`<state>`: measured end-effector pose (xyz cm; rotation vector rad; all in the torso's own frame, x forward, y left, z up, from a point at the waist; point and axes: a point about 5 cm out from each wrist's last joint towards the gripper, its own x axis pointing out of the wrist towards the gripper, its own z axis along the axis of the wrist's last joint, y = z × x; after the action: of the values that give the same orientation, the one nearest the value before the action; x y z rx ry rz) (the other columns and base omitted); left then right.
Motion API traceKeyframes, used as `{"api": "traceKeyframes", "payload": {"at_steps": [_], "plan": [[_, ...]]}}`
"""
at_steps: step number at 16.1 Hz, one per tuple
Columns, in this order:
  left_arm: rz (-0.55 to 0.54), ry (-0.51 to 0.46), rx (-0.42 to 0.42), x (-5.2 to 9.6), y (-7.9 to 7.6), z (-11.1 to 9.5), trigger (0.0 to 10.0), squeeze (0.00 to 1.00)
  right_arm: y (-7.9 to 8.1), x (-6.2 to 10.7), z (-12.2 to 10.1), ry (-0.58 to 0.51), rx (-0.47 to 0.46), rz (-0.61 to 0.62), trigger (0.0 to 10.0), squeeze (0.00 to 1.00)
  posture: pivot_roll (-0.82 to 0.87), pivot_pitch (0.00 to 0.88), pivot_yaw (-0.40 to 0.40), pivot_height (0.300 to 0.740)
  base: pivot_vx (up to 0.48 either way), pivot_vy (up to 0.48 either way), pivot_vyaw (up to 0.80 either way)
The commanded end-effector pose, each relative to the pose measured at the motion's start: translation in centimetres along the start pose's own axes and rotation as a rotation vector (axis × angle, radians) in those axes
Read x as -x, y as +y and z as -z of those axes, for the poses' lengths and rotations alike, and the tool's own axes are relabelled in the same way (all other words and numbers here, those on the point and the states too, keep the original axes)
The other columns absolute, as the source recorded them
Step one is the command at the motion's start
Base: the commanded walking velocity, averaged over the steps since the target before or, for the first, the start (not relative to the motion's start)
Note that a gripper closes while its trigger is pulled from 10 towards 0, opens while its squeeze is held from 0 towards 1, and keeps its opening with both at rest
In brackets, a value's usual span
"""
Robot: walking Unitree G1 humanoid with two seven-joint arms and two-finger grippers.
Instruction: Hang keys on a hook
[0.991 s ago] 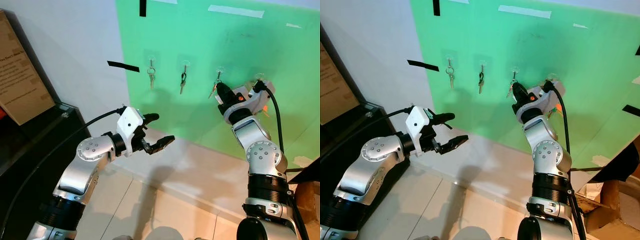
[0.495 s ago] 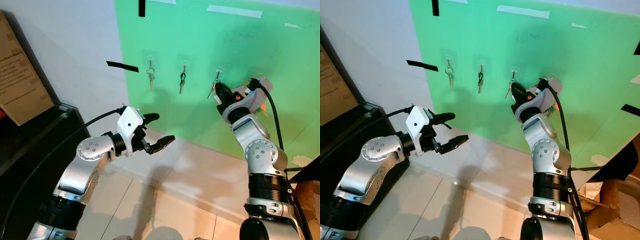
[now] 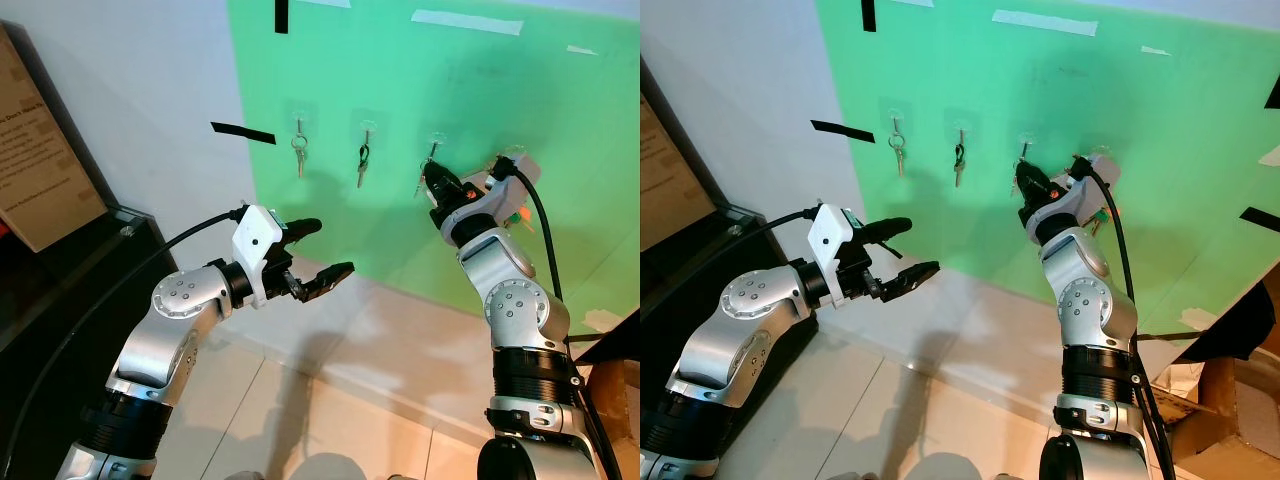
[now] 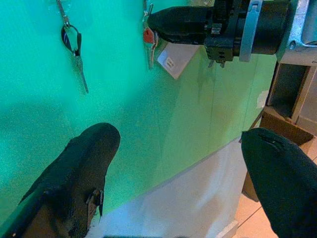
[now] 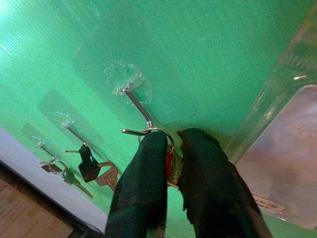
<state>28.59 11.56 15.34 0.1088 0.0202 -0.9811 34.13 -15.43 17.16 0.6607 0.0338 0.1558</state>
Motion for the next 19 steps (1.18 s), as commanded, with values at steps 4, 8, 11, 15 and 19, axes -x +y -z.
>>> {"api": "traceKeyframes", "payload": {"at_steps": [4, 8, 11, 15, 19], "plan": [[-0.009, -0.019, -0.011, 0.2, 0.3, -0.9, 10.0, 0.0, -0.6, 0.7, 0.0, -0.009, 0.01, 0.027, 10.0, 1.0, -0.05, 0.0, 0.028, 0.74, 0.0, 0.0, 0.0], [-0.015, -0.018, -0.01, 0.1, 0.4, -0.9, 10.0, 0.0, -0.7, 1.6, -0.5, -0.033, 0.021, 0.035, 10.0, 1.0, -0.05, 0.0, 0.033, 0.74, 0.0, 0.0, 0.0], [-0.013, -0.018, -0.009, 0.0, 0.3, -0.9, 10.0, 0.0, -0.8, 2.3, -0.6, -0.033, 0.041, 0.035, 10.0, 1.0, -0.06, 0.0, 0.036, 0.74, 0.0, 0.0, 0.0], [-0.018, -0.016, -0.008, 0.1, 0.3, -0.8, 10.0, 0.0, -0.7, 3.6, -0.6, -0.015, 0.08, 0.021, 10.0, 1.0, -0.05, 0.0, 0.034, 0.74, 0.0, 0.0, 0.0], [-0.036, -0.02, 0.001, 0.4, 0.2, -0.6, 10.0, 0.0, 0.6, 5.2, -0.3, 0.01, 0.167, -0.061, 10.0, 0.91, -0.07, 0.0, 0.037, 0.74, 0.0, 0.0, 0.0]]}}
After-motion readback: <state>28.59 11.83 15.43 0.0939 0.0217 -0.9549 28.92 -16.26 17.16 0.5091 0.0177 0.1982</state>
